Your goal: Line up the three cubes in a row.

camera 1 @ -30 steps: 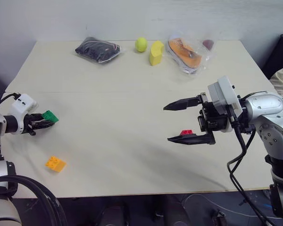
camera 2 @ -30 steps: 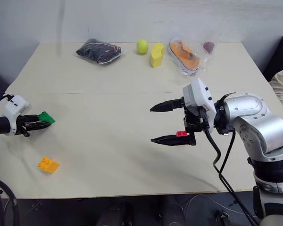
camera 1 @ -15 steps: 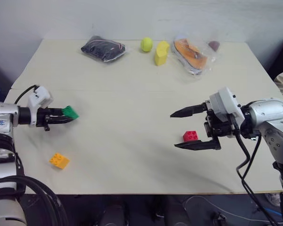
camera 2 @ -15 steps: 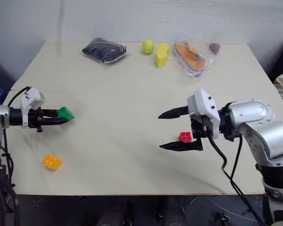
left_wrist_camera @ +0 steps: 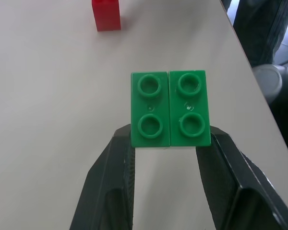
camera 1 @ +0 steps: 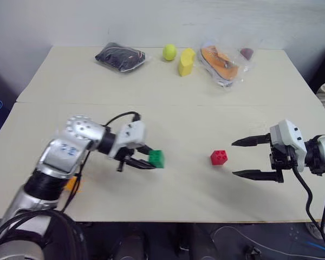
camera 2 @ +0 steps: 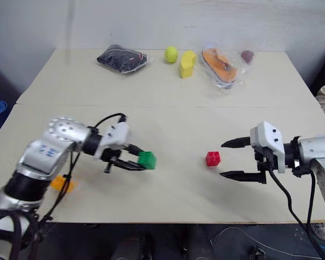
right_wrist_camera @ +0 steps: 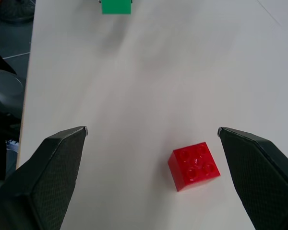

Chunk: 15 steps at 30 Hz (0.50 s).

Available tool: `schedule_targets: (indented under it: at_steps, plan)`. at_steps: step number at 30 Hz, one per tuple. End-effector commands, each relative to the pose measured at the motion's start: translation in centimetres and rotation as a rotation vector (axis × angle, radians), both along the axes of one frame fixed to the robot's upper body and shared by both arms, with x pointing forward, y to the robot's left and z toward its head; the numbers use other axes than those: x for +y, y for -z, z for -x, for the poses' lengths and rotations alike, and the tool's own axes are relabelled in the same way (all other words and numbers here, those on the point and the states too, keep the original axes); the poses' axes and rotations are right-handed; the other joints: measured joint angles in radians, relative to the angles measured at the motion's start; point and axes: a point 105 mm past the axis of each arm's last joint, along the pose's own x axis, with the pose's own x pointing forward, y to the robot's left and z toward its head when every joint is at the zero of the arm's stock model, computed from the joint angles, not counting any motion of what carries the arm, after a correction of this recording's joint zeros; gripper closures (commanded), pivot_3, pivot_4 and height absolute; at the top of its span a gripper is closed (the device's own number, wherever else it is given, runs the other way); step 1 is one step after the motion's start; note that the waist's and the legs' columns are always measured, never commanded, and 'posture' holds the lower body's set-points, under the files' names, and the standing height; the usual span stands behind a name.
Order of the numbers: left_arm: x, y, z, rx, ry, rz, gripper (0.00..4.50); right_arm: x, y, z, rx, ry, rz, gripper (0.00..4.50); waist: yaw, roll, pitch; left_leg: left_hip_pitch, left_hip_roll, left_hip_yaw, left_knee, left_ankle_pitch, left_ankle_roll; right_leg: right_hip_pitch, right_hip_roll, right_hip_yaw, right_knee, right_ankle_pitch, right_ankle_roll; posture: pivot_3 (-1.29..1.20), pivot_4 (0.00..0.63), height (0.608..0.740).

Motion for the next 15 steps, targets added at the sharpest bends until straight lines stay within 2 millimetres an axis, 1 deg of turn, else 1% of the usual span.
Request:
schedule_targets:
  at_steps: [1, 5, 8, 13, 15]
  plan:
    - [-1.4, 0.3, -1.1, -0.039, -0.041, -0.024, 3.03, -0.9, -0.4, -0.3, -0.060, 0.022, 0.029, 0.00, 0.002, 0.000, 0.000, 0.000, 0.000, 0.000, 0.000, 0.000, 0.000, 0.000, 0.000, 0.000, 0.000, 0.000, 0.000, 0.00, 0.150, 0.740]
    - [-2.7, 1.5, -1.6, -0.030, -0.037, -0.053, 3.03, -1.6, 0.3, -0.7, -0.071, 0.036, 0.053, 0.00, 0.007, 0.000, 0.000, 0.000, 0.000, 0.000, 0.000, 0.000, 0.000, 0.000, 0.000, 0.000, 0.000, 0.000, 0.000, 0.00, 0.150, 0.740]
    - [-2.7, 2.3, -2.8, -0.044, -0.086, -0.091, 3.03, -1.7, 0.4, -0.9, -0.072, 0.047, 0.047, 0.00, 0.015, 0.000, 0.000, 0.000, 0.000, 0.000, 0.000, 0.000, 0.001, 0.000, 0.000, 0.000, 0.000, 0.000, 0.000, 0.00, 0.150, 0.740]
    - [-3.3, 3.2, -3.1, -0.045, -0.084, -0.106, 3.03, -1.6, 0.5, -0.9, -0.077, 0.053, 0.040, 0.00, 0.018, 0.000, 0.000, -0.001, 0.000, -0.001, 0.001, 0.000, 0.001, 0.000, 0.000, -0.001, 0.000, 0.000, 0.000, 0.00, 0.150, 0.740]
    - [-3.5, 3.9, -3.3, -0.054, -0.086, -0.129, 3.03, -1.5, 0.4, -0.9, -0.079, 0.061, 0.028, 0.00, 0.020, 0.000, 0.000, -0.001, -0.001, -0.001, 0.001, 0.000, 0.001, 0.000, -0.001, -0.001, 0.000, 0.000, 0.000, 0.00, 0.150, 0.740]
